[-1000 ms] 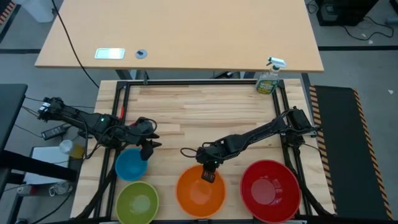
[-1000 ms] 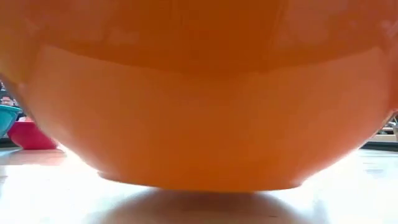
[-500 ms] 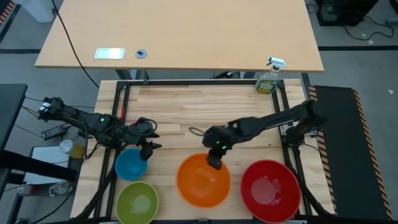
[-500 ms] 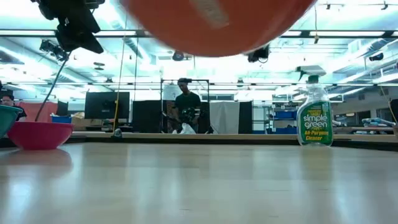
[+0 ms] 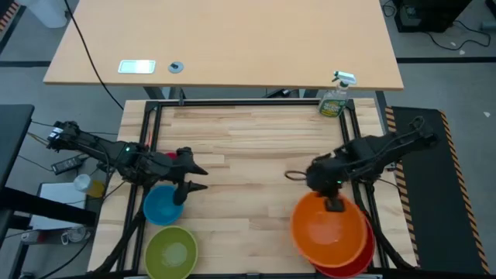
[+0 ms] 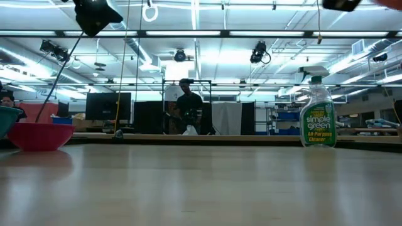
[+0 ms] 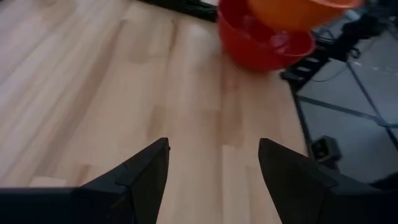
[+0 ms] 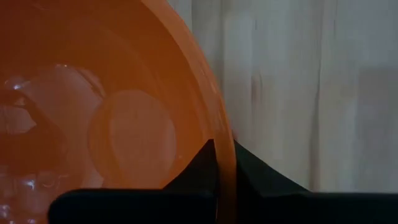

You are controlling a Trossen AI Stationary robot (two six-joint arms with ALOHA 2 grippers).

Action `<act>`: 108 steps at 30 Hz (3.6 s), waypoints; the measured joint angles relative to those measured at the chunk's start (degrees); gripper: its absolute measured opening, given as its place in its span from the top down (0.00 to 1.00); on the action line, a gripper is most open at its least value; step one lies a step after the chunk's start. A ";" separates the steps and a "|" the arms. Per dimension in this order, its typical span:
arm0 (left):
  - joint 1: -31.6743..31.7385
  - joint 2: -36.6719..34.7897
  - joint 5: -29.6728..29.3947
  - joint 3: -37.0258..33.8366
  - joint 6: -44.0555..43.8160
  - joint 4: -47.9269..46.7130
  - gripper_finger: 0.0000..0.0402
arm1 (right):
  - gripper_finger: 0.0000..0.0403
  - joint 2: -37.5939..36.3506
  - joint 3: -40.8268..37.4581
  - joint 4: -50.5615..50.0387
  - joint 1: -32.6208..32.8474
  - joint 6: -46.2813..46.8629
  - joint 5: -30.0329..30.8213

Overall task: Nest bowls inside each other
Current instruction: Stack the large orange bowl on top of the extra large red bowl, then stack the medium green bowl on top of the large orange bowl

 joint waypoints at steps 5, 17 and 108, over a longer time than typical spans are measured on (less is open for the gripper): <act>0.00 1.11 4.77 -0.02 0.11 -1.15 0.37 | 0.91 -1.00 -3.63 -3.82 3.94 -3.58 0.78; 0.00 1.86 4.98 -0.02 -0.52 -0.91 0.37 | 0.92 -0.92 -16.12 5.73 9.52 -1.32 3.53; -16.72 12.60 24.39 0.07 -3.21 -4.90 0.38 | 0.49 -0.95 -4.10 -5.42 13.69 17.60 19.38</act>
